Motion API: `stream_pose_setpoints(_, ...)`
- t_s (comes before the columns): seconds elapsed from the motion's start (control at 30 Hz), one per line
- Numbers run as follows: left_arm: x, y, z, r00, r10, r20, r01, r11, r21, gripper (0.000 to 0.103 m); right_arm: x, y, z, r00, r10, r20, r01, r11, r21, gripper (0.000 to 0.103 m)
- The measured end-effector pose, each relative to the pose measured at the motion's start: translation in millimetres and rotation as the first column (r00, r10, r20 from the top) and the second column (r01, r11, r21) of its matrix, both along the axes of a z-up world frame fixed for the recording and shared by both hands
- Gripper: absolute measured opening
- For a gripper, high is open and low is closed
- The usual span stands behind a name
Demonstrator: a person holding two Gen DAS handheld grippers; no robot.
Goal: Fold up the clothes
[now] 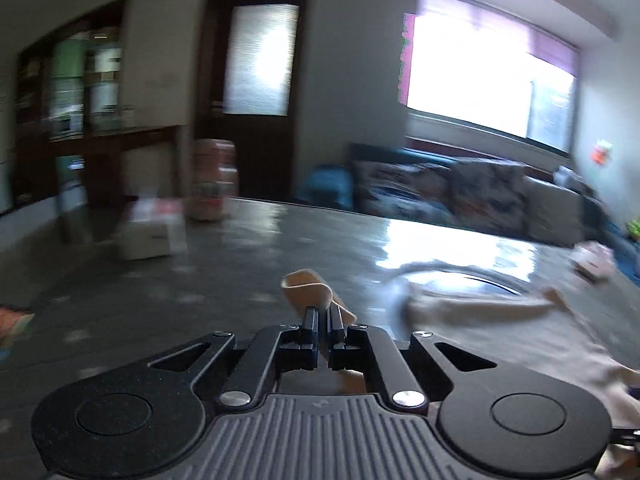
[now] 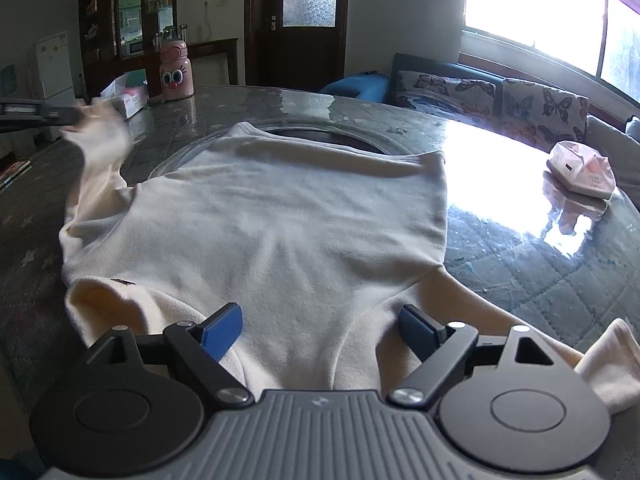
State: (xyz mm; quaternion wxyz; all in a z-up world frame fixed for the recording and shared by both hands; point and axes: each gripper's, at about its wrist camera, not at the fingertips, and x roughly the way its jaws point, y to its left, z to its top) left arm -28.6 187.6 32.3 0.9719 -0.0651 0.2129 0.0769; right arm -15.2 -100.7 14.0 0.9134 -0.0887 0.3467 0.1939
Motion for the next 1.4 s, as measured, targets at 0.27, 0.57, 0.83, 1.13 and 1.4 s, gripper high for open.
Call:
stream_pose_setpoints(0.27,-18,62,-42,0.989,0.104,-0.104,-0.113,0.990,-0.084,0.004,-6,12,20,0.997,0.056,0.046,-0.054,0.998,-0.032,0.087)
stream_pose_setpoints(0.57,-14,74,-45,0.990,0.113,-0.089,-0.119,0.991,-0.056,0.005,-8,70,25,0.969,0.245,0.044,-0.243,0.969,-0.045,0.087)
stream_pose_setpoints(0.83,-2,78,-55,0.985,0.119,-0.124,-0.122,0.993,-0.013,0.005,-13,84,4,0.951,0.307,-0.032,-0.308,0.950,-0.057,0.083)
stream_pose_setpoints(1.13,0,75,-51,0.981,0.112,-0.159,-0.112,0.994,0.005,0.016,-32,24,29,0.975,0.222,-0.036,-0.218,0.972,0.090,0.082)
stream_pose_setpoints(1.4,-9,42,-26,0.991,0.013,-0.131,-0.008,0.999,0.033,0.027,-23,-82,42,0.989,-0.142,-0.029,0.144,0.986,0.085,0.064)
